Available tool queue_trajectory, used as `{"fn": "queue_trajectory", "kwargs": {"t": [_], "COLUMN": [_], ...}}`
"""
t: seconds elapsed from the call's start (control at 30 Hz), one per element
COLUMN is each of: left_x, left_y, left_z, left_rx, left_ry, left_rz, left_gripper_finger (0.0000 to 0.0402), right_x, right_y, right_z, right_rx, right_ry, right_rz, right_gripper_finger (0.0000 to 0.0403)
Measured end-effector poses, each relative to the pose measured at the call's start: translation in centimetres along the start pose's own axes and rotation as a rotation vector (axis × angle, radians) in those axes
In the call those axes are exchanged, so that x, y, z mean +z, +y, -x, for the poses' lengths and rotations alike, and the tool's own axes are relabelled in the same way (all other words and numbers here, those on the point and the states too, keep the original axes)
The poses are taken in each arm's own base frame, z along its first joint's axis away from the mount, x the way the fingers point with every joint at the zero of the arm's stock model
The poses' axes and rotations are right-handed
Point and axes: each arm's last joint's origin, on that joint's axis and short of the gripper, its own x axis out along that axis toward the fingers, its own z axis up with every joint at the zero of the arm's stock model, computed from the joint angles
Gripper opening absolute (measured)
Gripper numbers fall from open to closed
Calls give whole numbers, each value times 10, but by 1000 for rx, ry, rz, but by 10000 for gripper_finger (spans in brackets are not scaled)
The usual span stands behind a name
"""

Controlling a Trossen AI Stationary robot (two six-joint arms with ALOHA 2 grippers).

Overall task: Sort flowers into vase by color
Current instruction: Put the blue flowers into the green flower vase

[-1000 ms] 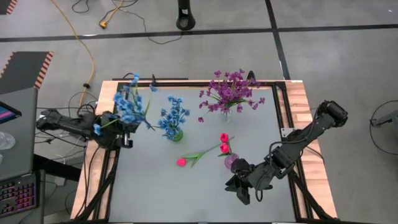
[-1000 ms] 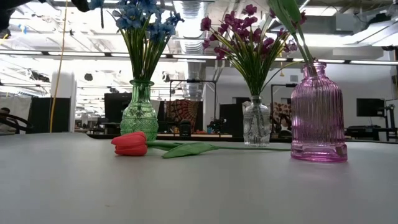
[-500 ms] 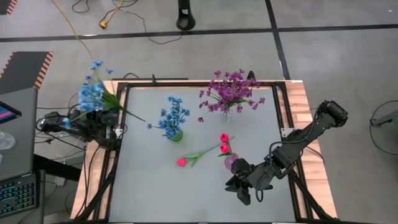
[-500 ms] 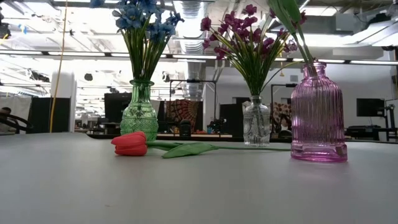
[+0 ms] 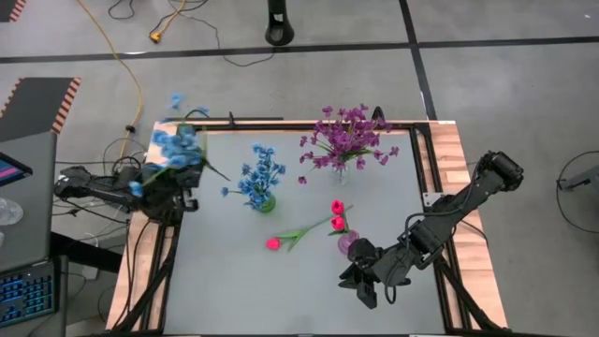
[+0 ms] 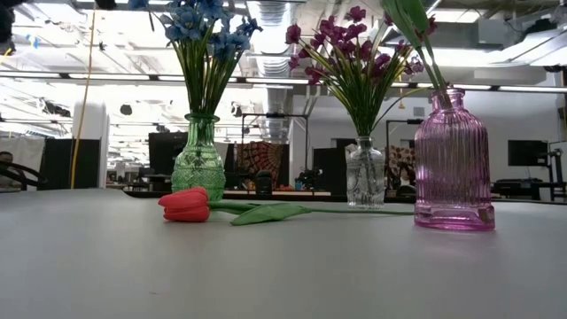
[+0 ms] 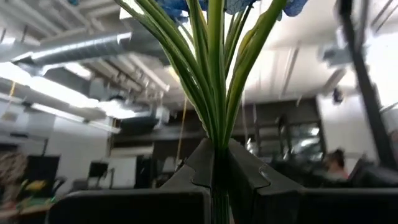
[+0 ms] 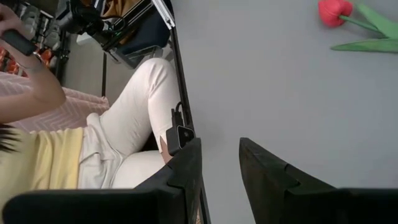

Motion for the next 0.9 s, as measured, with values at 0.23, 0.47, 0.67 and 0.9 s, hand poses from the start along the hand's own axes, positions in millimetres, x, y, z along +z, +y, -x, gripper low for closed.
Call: {"fn": "queue_trajectory", "kwargs": {"t": [0.23,0.47,0.67,0.9], "left_x": [-29,-47,-68,-83], "left_y": [-1,0,2,0], "left_z": [-14,-24,-13,-9], "left_rx": [28,-6,2,-2], "left_ry": [128,139,119,149], "left_rz": [-17,21,85,93], "left_gripper_finger": [4,4,4,4], "right_x": [0,0,0,0], "right_y": [0,0,0,0], "right_z": [0,0,0,0], "right_rx": [0,0,0,0], "right_ry": [0,0,0,0], "right_rz": [0,0,0,-1], "right_gripper_finger": [136,136,136,136]}}
